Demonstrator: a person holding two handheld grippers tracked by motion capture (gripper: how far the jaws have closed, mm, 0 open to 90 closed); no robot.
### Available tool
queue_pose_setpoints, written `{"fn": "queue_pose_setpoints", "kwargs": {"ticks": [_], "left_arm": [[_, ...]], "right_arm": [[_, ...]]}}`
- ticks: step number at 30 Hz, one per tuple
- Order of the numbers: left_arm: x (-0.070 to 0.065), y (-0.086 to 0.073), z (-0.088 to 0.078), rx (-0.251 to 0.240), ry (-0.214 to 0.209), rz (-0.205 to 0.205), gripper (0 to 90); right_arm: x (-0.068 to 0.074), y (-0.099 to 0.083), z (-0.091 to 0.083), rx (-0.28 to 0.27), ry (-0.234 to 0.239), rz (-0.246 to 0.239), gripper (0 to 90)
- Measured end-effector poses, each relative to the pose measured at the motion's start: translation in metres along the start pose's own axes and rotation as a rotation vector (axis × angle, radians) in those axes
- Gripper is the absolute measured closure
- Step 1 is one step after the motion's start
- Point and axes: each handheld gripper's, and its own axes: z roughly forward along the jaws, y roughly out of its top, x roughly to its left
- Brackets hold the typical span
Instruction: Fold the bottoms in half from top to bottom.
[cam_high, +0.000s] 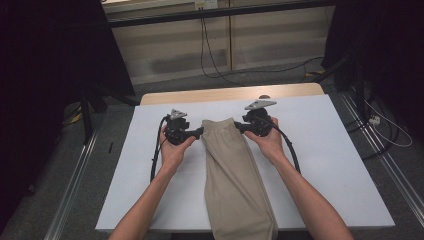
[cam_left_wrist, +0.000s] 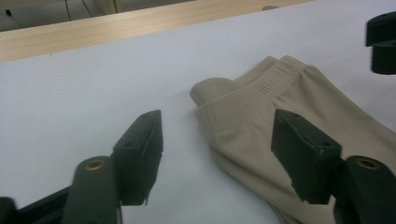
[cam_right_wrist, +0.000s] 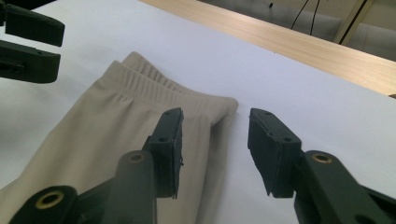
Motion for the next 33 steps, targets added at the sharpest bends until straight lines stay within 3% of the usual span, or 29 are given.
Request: {"fn": "queue_pose_setpoints", "kwargs": {"ticks": [4, 11, 12, 13, 17, 18, 22, 24, 26, 27, 31, 33], "left_arm": [[0.002, 0.004, 0.008, 0.014, 0.000, -0.007, 42.1], [0.005, 0.008, 0.019, 0.026, -0.003, -0.027, 43.8], [0.006, 0.007, 0.021, 0.025, 0.002, -0.031, 43.8], [0.005, 0.008, 0.021, 0.024, 0.002, -0.036, 43.8], [0.008, 0.009, 0.022, 0.023, -0.001, -0.040, 46.1], [0.009, 0.009, 0.022, 0.029, -0.003, -0.037, 47.5], [0.011, 0.006, 0.027, 0.030, -0.013, -0.052, 50.0], [0.010, 0.003, 0.033, 0.042, -0.028, -0.050, 48.9], [0.008, 0.001, 0.038, 0.040, -0.037, -0.044, 45.2], [0.006, 0.002, 0.038, 0.034, -0.059, -0.068, 44.0], [-0.005, 0.006, 0.041, 0.043, -0.060, -0.007, 41.5], [-0.004, 0.007, 0.045, 0.064, -0.033, -0.005, 42.2]], "right_arm": [[-0.003, 0.001, 0.019, 0.022, -0.002, 0.011, 55.0], [-0.001, -0.003, 0.043, 0.073, -0.002, 0.005, 59.5], [0.000, -0.003, 0.045, 0.084, -0.011, 0.000, 63.0], [0.001, -0.002, 0.049, 0.093, -0.011, -0.006, 77.5], [-0.002, 0.000, 0.047, 0.067, -0.036, 0.016, 85.6], [-0.005, 0.000, 0.046, 0.063, -0.074, 0.013, 85.7], [-0.016, -0.003, 0.045, 0.093, -0.082, 0.034, 84.1], [-0.019, -0.005, 0.045, 0.098, -0.052, 0.047, 81.8], [-0.018, -0.005, 0.047, 0.111, -0.038, 0.030, 81.2], [-0.018, -0.005, 0.047, 0.113, -0.036, 0.031, 81.7], [-0.020, -0.007, 0.049, 0.115, -0.031, 0.050, 82.8], [-0.020, -0.007, 0.048, 0.111, -0.025, 0.055, 83.1]]}}
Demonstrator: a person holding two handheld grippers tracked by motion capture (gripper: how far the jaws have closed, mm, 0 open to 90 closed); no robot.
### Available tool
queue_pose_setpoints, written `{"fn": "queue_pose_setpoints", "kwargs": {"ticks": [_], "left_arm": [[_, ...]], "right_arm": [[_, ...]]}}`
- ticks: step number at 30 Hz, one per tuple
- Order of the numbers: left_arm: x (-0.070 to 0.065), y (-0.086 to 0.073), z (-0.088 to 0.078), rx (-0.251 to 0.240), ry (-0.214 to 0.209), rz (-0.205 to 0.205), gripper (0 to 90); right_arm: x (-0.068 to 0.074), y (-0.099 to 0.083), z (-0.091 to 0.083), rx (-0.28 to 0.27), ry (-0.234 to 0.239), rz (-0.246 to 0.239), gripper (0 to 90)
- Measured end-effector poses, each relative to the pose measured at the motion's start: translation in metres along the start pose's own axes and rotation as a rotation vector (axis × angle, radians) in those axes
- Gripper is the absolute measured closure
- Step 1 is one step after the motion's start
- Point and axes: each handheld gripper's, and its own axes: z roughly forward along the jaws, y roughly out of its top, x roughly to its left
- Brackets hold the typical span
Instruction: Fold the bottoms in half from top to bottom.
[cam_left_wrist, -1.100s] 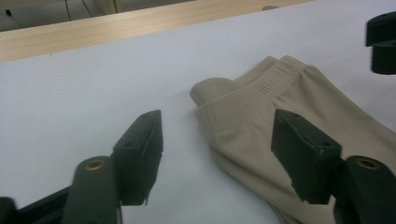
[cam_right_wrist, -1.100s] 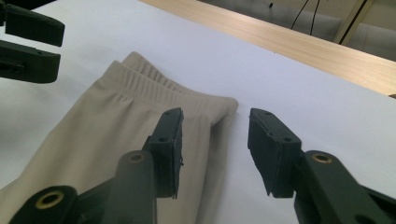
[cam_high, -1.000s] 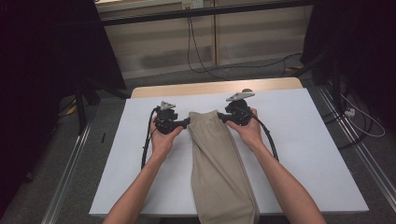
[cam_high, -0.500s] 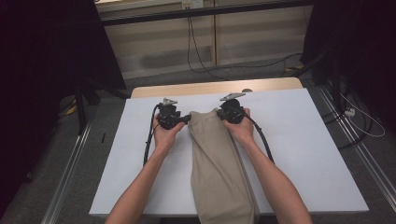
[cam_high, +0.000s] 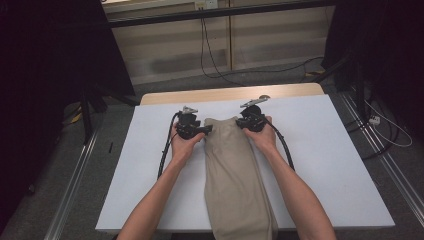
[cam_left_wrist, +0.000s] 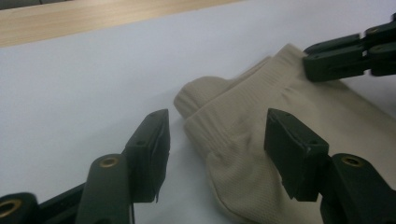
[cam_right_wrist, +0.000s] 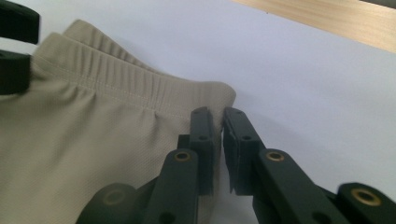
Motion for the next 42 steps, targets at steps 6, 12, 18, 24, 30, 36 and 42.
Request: {"fn": "queue_pose_setpoints", "kwargs": {"ticks": [6, 12, 18, 24, 30, 36, 42], "left_arm": [[0.011, -0.002, 0.005, 0.019, -0.007, -0.060, 74.9], [0.016, 0.003, 0.008, 0.016, -0.001, -0.075, 75.8], [0.017, 0.001, 0.017, 0.042, 0.023, -0.072, 61.4], [0.021, -0.001, 0.017, 0.058, 0.014, -0.068, 60.5], [0.024, 0.000, 0.012, 0.061, 0.014, -0.073, 49.7], [0.022, -0.003, 0.017, 0.063, -0.003, -0.105, 43.5], [0.014, -0.003, 0.023, 0.055, -0.043, -0.113, 63.1]], "right_arm": [[0.005, 0.003, -0.001, 0.015, 0.032, -0.008, 83.7], [0.006, 0.004, 0.002, 0.032, 0.022, -0.021, 83.2], [0.000, 0.003, 0.005, 0.040, 0.031, 0.001, 64.4], [-0.003, 0.010, 0.014, 0.017, 0.066, 0.058, 53.9], [-0.001, 0.009, 0.021, 0.054, 0.064, 0.063, 69.5], [-0.002, 0.008, 0.018, 0.069, 0.080, 0.089, 81.5], [-0.004, 0.007, 0.012, 0.067, 0.082, 0.084, 82.3]]}}
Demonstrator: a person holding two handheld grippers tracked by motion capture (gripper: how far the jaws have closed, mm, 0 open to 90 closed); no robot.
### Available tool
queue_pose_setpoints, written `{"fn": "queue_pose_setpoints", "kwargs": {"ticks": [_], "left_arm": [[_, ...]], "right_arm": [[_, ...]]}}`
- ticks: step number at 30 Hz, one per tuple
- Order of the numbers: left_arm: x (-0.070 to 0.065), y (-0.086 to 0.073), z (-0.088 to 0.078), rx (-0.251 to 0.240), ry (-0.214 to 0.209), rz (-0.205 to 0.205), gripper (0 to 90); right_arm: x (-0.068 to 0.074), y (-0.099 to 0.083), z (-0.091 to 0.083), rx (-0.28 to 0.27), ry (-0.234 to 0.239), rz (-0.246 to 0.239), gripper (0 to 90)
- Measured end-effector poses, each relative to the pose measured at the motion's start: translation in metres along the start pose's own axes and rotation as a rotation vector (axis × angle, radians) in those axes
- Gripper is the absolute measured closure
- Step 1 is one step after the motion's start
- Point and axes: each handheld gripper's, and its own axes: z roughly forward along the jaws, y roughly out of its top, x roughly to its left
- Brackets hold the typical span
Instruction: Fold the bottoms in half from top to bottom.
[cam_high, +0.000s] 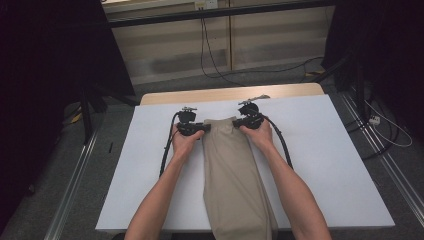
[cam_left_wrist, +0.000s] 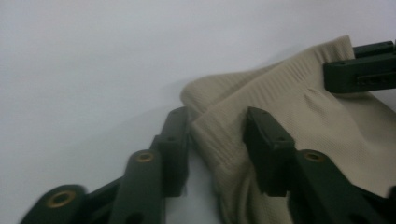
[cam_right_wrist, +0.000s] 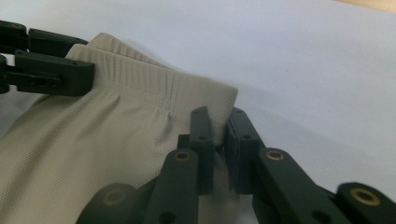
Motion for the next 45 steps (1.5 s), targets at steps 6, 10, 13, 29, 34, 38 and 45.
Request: {"fn": "queue_pose_setpoints", "kwargs": {"ticks": [6, 10, 13, 29, 34, 38, 45], "left_arm": [[-0.001, 0.006, -0.005, -0.032, -0.060, -0.034, 81.2], [-0.005, 0.026, -0.017, -0.080, -0.057, 0.016, 81.2], [-0.009, 0.044, -0.027, -0.103, -0.052, 0.052, 81.1], [-0.036, 0.134, -0.070, -0.282, -0.053, 0.200, 80.4], [-0.044, 0.154, -0.085, -0.333, -0.066, 0.236, 79.8], [-0.049, 0.144, -0.079, -0.285, -0.060, 0.295, 79.3], [-0.049, 0.105, -0.070, -0.250, -0.099, 0.282, 79.0]], "right_arm": [[0.002, 0.002, -0.013, -0.039, 0.010, -0.015, 82.5], [0.002, 0.014, -0.029, -0.116, 0.016, -0.013, 82.5], [0.000, 0.023, -0.041, -0.167, 0.016, -0.013, 82.4], [-0.008, 0.093, -0.115, -0.360, -0.012, -0.047, 82.3], [-0.006, 0.112, -0.138, -0.413, -0.020, -0.066, 82.4], [-0.012, 0.102, -0.136, -0.388, -0.011, -0.061, 82.3], [-0.015, 0.063, -0.122, -0.362, 0.037, -0.041, 82.3]]}}
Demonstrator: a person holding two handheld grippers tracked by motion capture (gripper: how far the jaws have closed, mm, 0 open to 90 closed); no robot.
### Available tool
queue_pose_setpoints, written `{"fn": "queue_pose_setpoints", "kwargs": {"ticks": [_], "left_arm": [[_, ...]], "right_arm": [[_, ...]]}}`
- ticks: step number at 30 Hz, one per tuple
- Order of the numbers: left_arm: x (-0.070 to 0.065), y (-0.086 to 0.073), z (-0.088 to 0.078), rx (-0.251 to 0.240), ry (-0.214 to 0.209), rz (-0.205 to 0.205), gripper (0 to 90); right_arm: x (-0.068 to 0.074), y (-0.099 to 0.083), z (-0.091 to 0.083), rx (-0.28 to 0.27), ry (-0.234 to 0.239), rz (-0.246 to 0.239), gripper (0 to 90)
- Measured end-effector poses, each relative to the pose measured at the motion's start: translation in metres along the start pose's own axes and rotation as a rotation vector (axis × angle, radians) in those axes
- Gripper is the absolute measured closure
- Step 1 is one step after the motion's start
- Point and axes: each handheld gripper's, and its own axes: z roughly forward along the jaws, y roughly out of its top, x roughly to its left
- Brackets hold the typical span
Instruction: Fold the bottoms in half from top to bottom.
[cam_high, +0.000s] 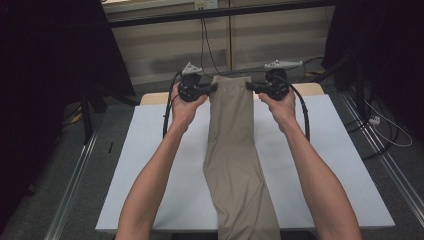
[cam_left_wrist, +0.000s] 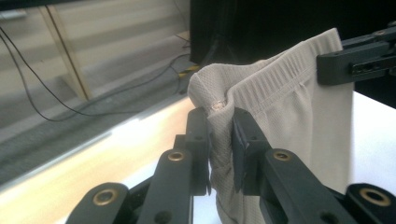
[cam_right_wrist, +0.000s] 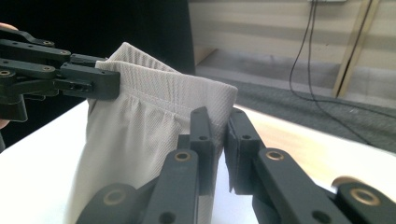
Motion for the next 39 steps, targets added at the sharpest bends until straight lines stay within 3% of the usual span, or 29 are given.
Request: {"fn": "queue_pose_setpoints", "kwargs": {"ticks": [6, 12, 14, 19, 22, 26, 34, 39], "left_arm": [[-0.018, -0.026, -0.025, -0.020, -0.035, -0.017, 79.1], [-0.044, -0.048, -0.063, -0.018, -0.073, 0.007, 79.1], [-0.054, -0.056, -0.073, -0.012, -0.088, 0.023, 79.0], [-0.073, -0.079, -0.092, 0.018, -0.122, 0.017, 79.1], [-0.083, -0.091, -0.099, 0.031, -0.144, 0.031, 79.0], [-0.099, -0.109, -0.102, 0.072, -0.158, 0.074, 78.6], [-0.120, -0.150, -0.105, 0.184, -0.194, 0.143, 76.5], [-0.132, -0.167, -0.111, 0.220, -0.232, 0.145, 76.6]], "right_arm": [[0.016, -0.022, -0.015, 0.005, 0.045, -0.021, 82.3], [0.040, -0.045, -0.042, -0.006, 0.114, -0.054, 82.3], [0.048, -0.055, -0.051, -0.006, 0.128, -0.069, 82.3], [0.064, -0.078, -0.070, 0.024, 0.167, -0.094, 82.3], [0.073, -0.091, -0.082, 0.032, 0.192, -0.118, 82.1], [0.077, -0.113, -0.086, 0.077, 0.191, -0.126, 82.0], [0.088, -0.163, -0.097, 0.173, 0.243, -0.110, 80.2], [0.099, -0.182, -0.103, 0.255, 0.269, -0.141, 80.6]]}}
